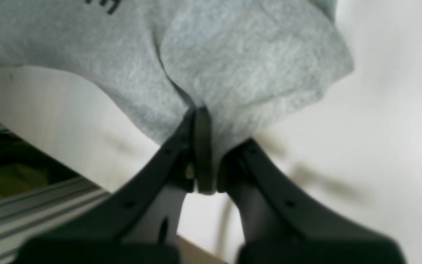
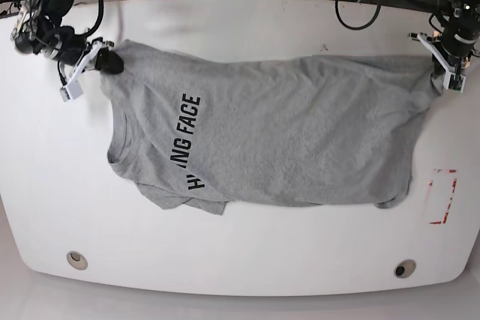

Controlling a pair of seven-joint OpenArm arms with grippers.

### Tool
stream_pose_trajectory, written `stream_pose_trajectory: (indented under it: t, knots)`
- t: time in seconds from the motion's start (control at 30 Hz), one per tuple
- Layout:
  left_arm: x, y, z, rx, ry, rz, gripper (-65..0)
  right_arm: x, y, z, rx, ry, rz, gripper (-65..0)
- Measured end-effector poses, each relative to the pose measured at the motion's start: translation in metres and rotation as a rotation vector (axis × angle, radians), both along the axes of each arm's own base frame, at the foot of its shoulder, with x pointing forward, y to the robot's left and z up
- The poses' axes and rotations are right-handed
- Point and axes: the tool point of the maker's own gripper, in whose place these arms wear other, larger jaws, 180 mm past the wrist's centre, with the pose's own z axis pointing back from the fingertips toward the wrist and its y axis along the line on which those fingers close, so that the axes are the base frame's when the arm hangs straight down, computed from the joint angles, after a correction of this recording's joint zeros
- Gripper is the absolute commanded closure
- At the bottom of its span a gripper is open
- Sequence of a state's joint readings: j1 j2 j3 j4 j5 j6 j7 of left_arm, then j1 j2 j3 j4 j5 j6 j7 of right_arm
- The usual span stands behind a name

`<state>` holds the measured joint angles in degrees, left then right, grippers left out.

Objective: Fold the T-shirt properly
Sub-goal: 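Lay the shirt flat with both grippers, pulling it smooth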

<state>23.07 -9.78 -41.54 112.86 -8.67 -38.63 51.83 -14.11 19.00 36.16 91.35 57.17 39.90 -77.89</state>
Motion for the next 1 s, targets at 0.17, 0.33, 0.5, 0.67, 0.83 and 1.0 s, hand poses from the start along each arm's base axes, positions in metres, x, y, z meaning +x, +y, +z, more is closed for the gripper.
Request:
stream_pose_trajectory:
  t: [0.17,0.33,0.5,0.67,0.83,1.0]
  knots:
    - [-0.040,0.010,-0.019,0.000,0.111,0.011,0.0,-0.023,0.002,-0.013,0.009,0.060,-0.010,0.0]
    - [-0.069,0.015,-0.042,-0.029,0.208,0.045,0.0,-0.030,0.009,-0.017,0.033,0.065,-0.023,0.0]
    - [-0.069,0.017,-0.043,-0.030,0.209,0.049,0.0,-0.040,0.014,-0.022,0.040,0.096,-0.020,-2.1]
    - [-0.069,0.017,-0.043,-0.031,0.208,0.048,0.0,-0.037,0.013,-0.021,0.041,0.086,-0.022,-10.5]
    - [-0.069,0.017,-0.043,-0.032,0.208,0.048,0.0,-0.037,0.011,-0.020,0.032,0.088,-0.019,-7.9]
    - [-0.068,0.016,-0.043,-0.031,0.209,0.042,-12.4,-0.037,0.011,-0.020,0.033,0.086,-0.020,-25.7]
